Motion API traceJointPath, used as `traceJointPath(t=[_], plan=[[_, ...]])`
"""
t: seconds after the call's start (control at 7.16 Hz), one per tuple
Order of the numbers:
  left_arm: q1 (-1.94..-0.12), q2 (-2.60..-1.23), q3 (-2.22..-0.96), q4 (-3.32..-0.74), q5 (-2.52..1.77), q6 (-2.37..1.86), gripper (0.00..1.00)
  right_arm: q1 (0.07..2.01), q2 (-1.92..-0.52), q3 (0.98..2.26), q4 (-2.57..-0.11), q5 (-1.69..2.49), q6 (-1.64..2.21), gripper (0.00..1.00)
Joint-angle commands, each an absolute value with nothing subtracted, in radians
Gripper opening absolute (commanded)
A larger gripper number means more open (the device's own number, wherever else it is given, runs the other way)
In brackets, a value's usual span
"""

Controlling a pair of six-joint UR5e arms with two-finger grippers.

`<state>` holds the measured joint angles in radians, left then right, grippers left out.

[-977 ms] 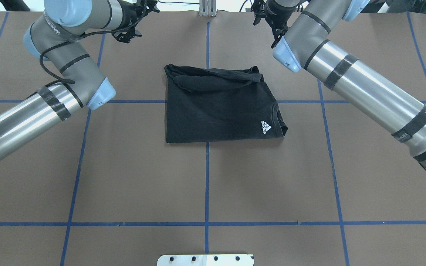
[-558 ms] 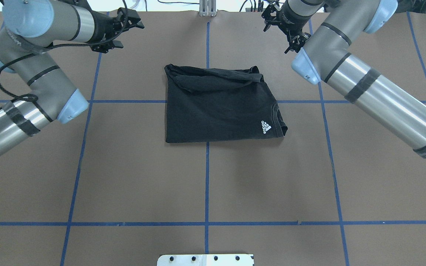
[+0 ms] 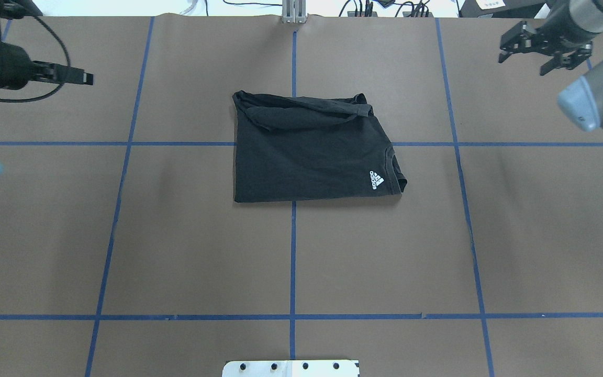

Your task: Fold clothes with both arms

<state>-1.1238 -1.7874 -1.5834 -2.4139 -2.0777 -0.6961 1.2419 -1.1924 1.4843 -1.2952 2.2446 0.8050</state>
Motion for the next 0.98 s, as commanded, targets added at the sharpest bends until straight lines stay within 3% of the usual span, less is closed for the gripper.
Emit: traceJointPath(t=[0.0, 0.42, 0.56, 0.84], plan=[[-1.325, -1.682, -1.592, -2.267, -2.143, -0.191, 0.99, 1.426, -1.384, 1.496, -1.302, 2.301, 0.301, 1.00], [-1.534, -1.683, -1.762, -1.730, -2.269, 0.139, 0.99, 1.577, -1.425, 1.554, -1.686, 2.304, -0.191, 1.00], [-1.545, -1.621, -1.851, -1.701, -2.267, 0.138, 0.99, 1.586, -1.434, 1.603, -1.783, 2.304, -0.240, 1.00], [-1.545, -1.585, -1.891, -1.703, -2.275, 0.137, 0.99, 1.585, -1.463, 1.648, -1.815, 2.313, -0.239, 1.00]])
